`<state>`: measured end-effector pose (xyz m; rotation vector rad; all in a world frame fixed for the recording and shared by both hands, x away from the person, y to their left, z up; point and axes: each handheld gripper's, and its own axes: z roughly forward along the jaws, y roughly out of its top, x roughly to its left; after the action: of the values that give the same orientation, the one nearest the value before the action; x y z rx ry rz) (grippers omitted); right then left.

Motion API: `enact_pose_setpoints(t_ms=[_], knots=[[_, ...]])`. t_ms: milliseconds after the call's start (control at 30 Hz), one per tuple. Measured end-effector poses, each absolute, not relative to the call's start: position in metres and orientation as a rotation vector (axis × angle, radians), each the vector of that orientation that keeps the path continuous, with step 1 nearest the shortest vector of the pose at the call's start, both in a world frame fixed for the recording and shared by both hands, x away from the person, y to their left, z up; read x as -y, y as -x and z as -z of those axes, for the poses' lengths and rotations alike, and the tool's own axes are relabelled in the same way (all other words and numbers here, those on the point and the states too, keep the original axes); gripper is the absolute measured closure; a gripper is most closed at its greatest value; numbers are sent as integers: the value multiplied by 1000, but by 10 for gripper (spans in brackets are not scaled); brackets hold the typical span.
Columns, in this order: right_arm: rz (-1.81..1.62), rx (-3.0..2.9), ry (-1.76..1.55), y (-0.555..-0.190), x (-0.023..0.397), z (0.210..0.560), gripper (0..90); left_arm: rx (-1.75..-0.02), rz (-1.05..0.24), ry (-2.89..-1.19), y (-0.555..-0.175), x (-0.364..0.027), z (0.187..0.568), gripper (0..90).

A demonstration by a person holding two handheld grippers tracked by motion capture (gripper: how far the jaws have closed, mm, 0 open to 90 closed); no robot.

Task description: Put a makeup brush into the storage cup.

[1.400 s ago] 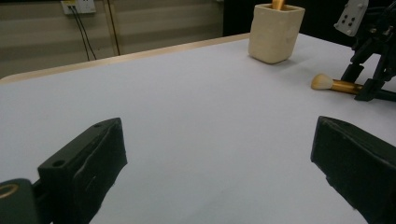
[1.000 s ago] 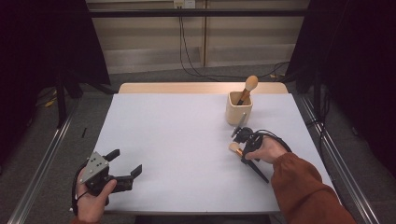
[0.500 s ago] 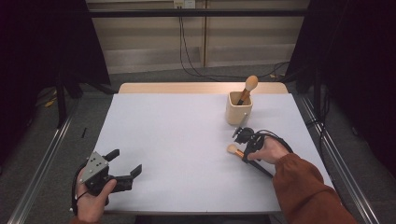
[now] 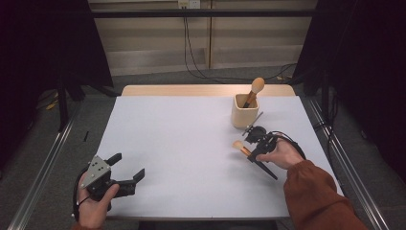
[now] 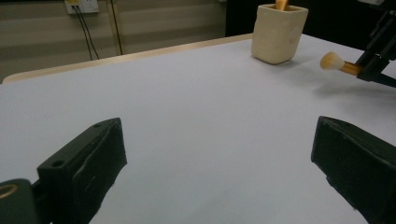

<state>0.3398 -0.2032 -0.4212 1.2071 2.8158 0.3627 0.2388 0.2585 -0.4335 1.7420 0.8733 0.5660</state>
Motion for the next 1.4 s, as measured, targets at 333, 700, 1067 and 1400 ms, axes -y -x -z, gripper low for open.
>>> enact_pose_setpoints(t_ms=[333,700,1067,1400], knots=[[-512,-2686,-1231,-333,212,410,744,-880,-560,-1739,-239,-258,434,30],[-730,-2633,-1250,-325,222,408,743,-874,-565,-1743,-239,-258,434,31],[-997,-2539,-1269,-321,231,413,743,-877,-564,-1745,-239,-259,434,31],[-1174,-2386,-1266,-315,242,413,743,-890,-565,-1738,-239,-259,434,31]])
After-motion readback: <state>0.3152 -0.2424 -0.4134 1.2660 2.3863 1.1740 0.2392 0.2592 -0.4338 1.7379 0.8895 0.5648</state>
